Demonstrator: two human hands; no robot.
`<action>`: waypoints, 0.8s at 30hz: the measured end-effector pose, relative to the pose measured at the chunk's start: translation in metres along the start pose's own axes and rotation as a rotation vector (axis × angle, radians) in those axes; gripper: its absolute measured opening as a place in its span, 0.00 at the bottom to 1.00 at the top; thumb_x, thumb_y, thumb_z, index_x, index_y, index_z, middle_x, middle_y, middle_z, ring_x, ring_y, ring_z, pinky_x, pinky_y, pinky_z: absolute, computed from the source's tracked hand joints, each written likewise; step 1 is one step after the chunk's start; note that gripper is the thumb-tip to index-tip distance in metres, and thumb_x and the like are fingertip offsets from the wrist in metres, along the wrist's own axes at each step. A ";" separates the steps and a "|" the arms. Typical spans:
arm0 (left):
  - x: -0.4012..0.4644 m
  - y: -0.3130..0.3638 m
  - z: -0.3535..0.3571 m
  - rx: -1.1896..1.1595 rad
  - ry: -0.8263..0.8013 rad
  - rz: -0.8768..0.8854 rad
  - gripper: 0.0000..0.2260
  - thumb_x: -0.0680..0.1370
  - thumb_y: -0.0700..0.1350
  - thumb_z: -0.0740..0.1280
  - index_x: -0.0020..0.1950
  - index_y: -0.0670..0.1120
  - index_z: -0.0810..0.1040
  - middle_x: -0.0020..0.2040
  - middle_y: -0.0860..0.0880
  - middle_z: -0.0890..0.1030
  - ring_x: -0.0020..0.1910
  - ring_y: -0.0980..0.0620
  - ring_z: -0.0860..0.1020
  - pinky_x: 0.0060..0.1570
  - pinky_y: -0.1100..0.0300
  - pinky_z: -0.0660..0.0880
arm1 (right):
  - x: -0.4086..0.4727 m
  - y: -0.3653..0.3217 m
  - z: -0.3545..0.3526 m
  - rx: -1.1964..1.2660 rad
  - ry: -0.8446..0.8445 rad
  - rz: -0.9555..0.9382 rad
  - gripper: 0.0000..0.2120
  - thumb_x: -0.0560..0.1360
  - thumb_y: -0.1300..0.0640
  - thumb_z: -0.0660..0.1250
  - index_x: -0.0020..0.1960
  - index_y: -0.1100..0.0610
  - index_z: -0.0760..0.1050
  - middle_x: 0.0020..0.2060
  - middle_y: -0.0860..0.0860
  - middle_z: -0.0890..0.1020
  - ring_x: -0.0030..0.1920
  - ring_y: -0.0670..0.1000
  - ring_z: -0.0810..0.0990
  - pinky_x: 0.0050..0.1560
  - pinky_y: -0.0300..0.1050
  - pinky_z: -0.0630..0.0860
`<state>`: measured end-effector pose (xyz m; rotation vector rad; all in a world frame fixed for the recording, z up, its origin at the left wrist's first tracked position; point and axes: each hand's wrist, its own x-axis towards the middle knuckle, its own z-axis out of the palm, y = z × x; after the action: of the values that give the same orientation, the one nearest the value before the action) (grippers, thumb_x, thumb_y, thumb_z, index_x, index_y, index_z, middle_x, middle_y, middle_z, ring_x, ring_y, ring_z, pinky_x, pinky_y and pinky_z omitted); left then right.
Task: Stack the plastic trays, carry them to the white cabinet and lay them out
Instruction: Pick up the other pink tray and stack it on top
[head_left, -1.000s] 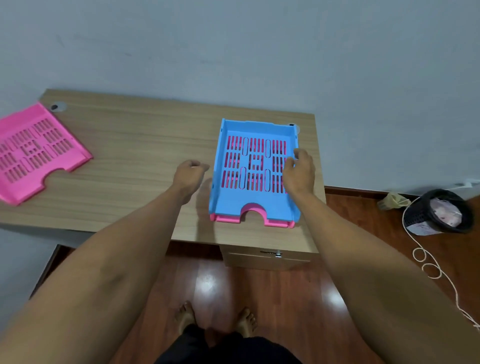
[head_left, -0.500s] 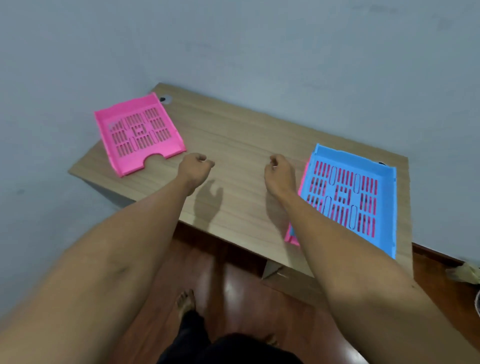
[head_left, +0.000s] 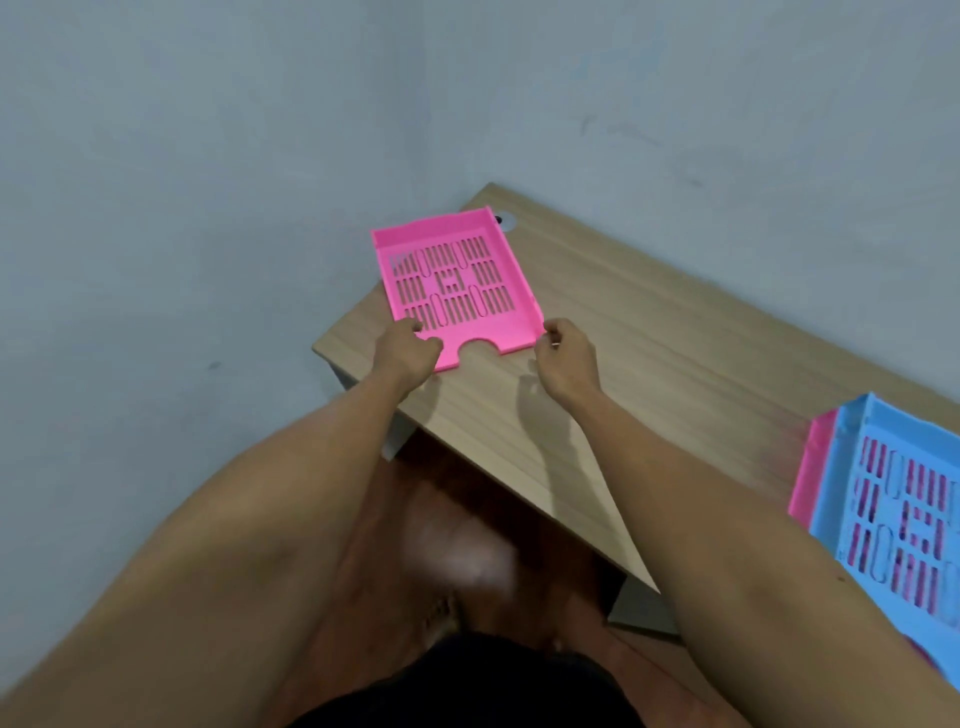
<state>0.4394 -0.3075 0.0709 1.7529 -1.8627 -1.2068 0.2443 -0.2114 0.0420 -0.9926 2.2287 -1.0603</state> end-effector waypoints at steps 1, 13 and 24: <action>0.006 -0.004 -0.003 -0.003 0.006 0.002 0.25 0.78 0.45 0.67 0.74 0.40 0.70 0.71 0.40 0.75 0.66 0.41 0.76 0.66 0.54 0.72 | 0.006 -0.003 0.006 -0.009 -0.025 0.006 0.17 0.82 0.62 0.62 0.69 0.63 0.76 0.62 0.61 0.83 0.60 0.61 0.81 0.58 0.49 0.76; 0.077 -0.046 0.020 0.041 0.047 -0.033 0.22 0.78 0.39 0.64 0.73 0.39 0.69 0.67 0.38 0.77 0.65 0.38 0.76 0.58 0.56 0.71 | 0.097 0.010 0.046 -0.106 -0.221 0.073 0.28 0.77 0.69 0.63 0.76 0.59 0.67 0.65 0.58 0.80 0.60 0.57 0.80 0.56 0.44 0.77; 0.109 -0.067 0.027 0.026 0.095 -0.064 0.20 0.71 0.34 0.60 0.62 0.41 0.77 0.55 0.37 0.80 0.54 0.39 0.79 0.48 0.55 0.75 | 0.117 0.023 0.067 -0.300 -0.158 0.170 0.22 0.77 0.62 0.61 0.71 0.61 0.66 0.62 0.62 0.77 0.57 0.64 0.81 0.56 0.61 0.83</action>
<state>0.4429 -0.3915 -0.0289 1.8632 -1.7887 -1.1067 0.2069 -0.3219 -0.0285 -0.9480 2.3331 -0.5646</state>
